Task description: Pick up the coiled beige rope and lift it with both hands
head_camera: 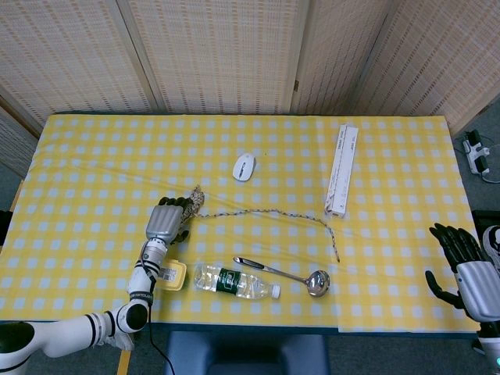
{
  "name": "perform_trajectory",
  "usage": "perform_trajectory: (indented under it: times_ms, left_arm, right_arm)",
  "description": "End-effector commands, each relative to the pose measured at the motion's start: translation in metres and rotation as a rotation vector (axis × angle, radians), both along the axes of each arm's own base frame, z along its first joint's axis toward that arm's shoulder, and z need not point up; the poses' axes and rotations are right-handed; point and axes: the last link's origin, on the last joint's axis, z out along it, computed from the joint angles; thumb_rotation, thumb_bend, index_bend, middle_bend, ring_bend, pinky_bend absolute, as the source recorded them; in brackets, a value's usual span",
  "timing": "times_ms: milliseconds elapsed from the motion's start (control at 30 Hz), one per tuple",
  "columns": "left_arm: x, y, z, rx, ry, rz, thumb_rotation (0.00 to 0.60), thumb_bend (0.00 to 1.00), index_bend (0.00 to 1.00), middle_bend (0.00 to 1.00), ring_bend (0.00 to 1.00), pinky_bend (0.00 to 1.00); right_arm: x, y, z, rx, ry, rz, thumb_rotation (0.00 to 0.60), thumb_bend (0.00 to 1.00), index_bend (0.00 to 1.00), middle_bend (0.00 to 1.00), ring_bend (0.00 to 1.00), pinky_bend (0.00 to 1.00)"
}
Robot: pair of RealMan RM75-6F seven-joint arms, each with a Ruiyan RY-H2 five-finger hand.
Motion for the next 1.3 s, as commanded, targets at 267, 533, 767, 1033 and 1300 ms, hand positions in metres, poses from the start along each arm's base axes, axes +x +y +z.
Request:
perform_trajectory:
  times_ms: [267, 533, 767, 1033, 1300]
  left_arm:
    - [-0.032, 0.013, 0.009, 0.088, 0.079, 0.065, 0.600, 0.34, 0.32, 0.28, 0.29, 0.24]
    - [-0.038, 0.012, 0.008, 0.092, 0.020, 0.063, 0.600, 0.34, 0.41, 0.37, 0.37, 0.30]
    - [-0.034, 0.013, 0.001, 0.091, 0.006, 0.038, 0.600, 0.34, 0.42, 0.38, 0.39, 0.32]
    - [-0.038, 0.019, -0.002, 0.113, 0.002, 0.049, 0.600, 0.34, 0.48, 0.42, 0.43, 0.39]
    - [-0.047, 0.022, -0.002, 0.130, -0.030, 0.057, 0.600, 0.34, 0.57, 0.56, 0.55, 0.61]
  right_arm:
    - [-0.001, 0.000, -0.001, 0.002, -0.001, -0.001, 0.600, 0.47, 0.06, 0.08, 0.05, 0.00]
    - [0.000, -0.001, -0.003, 0.006, 0.002, 0.000, 0.600, 0.47, 0.06, 0.08, 0.05, 0.00]
    - [0.000, 0.000, -0.003, 0.006, 0.005, -0.006, 0.600, 0.47, 0.06, 0.08, 0.05, 0.00]
    - [0.000, 0.001, -0.002, 0.002, 0.007, -0.015, 0.600, 0.47, 0.06, 0.08, 0.05, 0.00]
    - [0.002, 0.000, -0.003, 0.003, 0.009, -0.010, 0.600, 0.47, 0.06, 0.08, 0.05, 0.00]
